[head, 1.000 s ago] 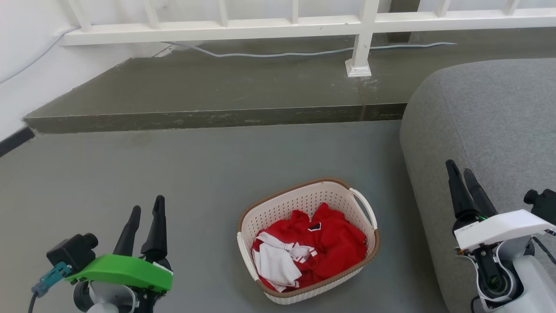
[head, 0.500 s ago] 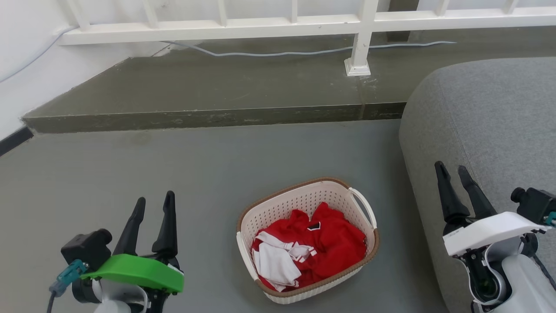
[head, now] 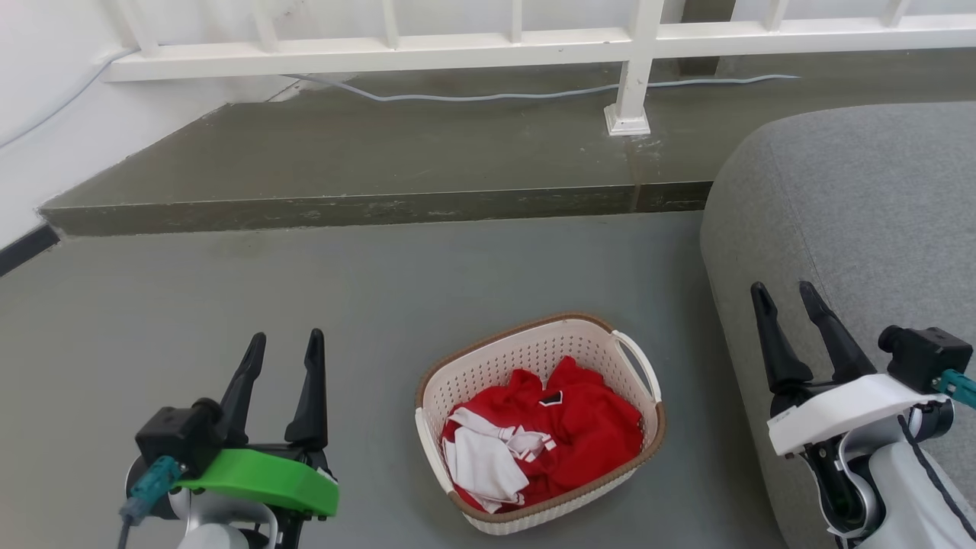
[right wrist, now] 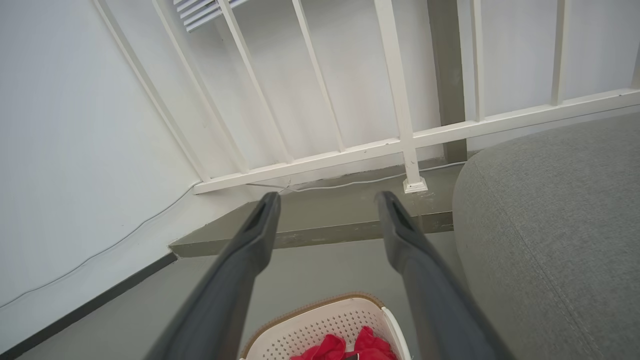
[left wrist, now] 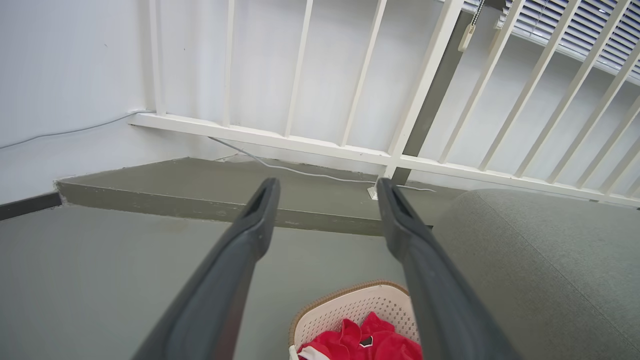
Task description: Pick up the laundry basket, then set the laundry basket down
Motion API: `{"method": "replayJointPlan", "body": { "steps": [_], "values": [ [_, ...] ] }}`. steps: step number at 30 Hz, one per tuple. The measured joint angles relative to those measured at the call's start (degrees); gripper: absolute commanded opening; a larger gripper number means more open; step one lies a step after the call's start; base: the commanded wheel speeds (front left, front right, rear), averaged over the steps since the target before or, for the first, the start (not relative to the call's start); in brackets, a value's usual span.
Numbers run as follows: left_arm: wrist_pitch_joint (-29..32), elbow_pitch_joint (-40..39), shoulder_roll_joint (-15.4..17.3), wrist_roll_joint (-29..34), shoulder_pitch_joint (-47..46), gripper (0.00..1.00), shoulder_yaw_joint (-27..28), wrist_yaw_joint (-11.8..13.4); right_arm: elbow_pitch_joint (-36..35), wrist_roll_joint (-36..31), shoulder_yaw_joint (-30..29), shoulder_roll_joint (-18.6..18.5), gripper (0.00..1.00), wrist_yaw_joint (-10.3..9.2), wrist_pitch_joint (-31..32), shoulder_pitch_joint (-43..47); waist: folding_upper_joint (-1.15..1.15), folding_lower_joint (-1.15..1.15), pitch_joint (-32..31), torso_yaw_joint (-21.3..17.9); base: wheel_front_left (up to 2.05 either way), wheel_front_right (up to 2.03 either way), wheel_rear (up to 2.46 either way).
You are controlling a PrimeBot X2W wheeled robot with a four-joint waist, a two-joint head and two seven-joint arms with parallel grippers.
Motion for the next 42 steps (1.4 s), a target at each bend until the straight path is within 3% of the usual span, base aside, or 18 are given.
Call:
{"method": "replayJointPlan", "body": {
  "steps": [9, 30, 42],
  "values": [
    [-1.7, -1.0, 0.0, 6.3, 0.0, 1.00, -0.7, 0.0, 0.0, -5.8, 0.8, -0.1, 1.00, 0.02, -1.7, -0.4, 0.00, 0.00, 0.0, 0.0, 0.00, 0.00, 0.00],
    [-1.7, -2.0, 0.0, 5.3, 0.0, 1.00, -0.8, 0.3, 1.0, -6.9, -0.2, 0.4, 1.00, 0.21, -1.7, -0.6, 0.00, 0.00, 0.6, -0.3, 0.00, 0.00, 0.00],
    [-1.7, -2.4, 0.0, 4.0, 0.0, 1.00, -2.5, 1.4, 0.8, -6.9, -0.7, 0.3, 1.00, 0.55, -1.7, -1.3, 0.00, 0.00, 4.9, -1.3, 0.00, 0.00, 0.00]
  ]
}}
